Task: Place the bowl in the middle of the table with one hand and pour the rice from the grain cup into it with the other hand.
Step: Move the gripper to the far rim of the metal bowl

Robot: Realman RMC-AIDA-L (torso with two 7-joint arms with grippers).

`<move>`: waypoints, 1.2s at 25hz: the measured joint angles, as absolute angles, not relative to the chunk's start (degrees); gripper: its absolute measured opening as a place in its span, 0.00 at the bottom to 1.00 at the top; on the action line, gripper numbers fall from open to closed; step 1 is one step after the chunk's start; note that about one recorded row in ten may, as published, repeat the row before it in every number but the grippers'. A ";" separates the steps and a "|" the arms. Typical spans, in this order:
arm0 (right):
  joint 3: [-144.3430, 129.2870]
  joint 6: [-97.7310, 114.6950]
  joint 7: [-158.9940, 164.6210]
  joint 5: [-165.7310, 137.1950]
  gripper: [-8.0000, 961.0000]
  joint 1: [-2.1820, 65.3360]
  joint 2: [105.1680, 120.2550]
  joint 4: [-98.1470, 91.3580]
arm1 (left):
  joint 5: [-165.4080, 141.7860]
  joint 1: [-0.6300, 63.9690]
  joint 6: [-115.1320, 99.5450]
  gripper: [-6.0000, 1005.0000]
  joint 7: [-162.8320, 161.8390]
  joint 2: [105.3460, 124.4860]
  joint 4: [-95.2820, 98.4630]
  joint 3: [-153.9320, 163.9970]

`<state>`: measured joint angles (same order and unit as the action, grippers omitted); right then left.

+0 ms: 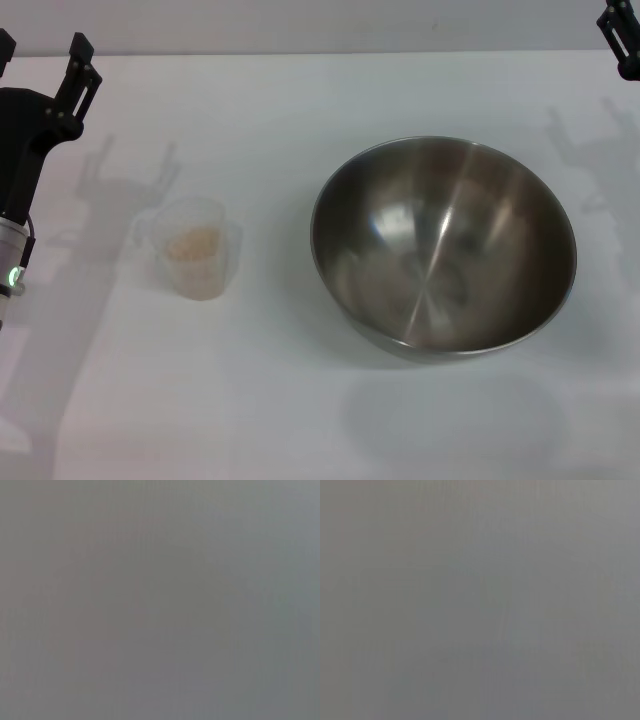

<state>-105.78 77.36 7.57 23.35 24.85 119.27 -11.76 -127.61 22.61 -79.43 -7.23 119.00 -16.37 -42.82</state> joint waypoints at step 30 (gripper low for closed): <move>-101.76 67.35 -3.39 23.20 0.81 22.65 118.87 -24.35 | -128.06 22.48 -79.76 0.83 -6.50 118.91 -16.84 -42.37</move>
<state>-101.76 67.35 -3.39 23.20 22.65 118.87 -24.35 -128.06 22.48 -79.76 -6.50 118.91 -16.84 -42.37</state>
